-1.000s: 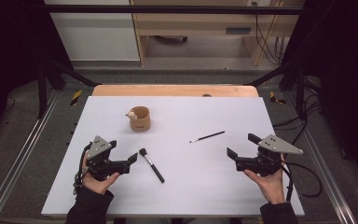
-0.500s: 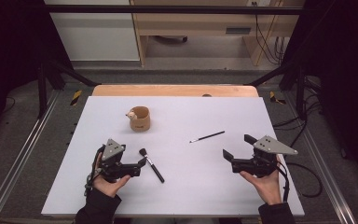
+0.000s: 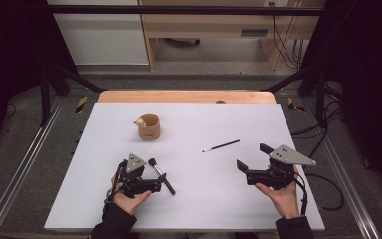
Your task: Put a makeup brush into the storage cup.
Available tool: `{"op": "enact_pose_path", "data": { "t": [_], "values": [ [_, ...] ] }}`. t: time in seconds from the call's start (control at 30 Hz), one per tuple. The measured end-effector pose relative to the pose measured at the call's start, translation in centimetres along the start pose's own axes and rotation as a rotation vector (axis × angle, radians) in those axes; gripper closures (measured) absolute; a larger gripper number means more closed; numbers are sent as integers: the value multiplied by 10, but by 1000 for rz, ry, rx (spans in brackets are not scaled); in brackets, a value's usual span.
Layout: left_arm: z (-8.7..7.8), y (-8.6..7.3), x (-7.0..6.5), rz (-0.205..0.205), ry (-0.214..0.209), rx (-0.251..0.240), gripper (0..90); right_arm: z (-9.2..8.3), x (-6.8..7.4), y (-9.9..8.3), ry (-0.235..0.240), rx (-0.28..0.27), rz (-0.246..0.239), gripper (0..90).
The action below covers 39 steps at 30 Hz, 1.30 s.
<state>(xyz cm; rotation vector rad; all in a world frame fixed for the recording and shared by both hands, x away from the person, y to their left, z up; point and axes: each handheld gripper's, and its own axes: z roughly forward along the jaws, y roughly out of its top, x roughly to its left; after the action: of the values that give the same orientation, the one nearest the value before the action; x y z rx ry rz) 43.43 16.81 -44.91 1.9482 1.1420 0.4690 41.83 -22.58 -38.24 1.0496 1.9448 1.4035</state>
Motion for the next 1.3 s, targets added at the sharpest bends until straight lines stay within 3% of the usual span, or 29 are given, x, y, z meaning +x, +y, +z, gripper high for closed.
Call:
{"op": "enact_pose_path", "data": {
  "t": [0.2, 0.53, 0.97, 1.3],
  "values": [
    [11, -5, -7, -4, 6, 35, 131, 2, 0, -1, -3, 8, 0, 59],
    [28, -11, -18, -14, 57, 97, 236, 1, 0, -1, -2, 3, 1, 59],
    [32, -14, -19, -28, 65, 122, 340, 1, 0, -1, 0, 6, -1, 59],
    [29, -14, -19, -4, 74, 136, 477, 1, 0, -1, -1, 7, -2, 59]
  ]
}}
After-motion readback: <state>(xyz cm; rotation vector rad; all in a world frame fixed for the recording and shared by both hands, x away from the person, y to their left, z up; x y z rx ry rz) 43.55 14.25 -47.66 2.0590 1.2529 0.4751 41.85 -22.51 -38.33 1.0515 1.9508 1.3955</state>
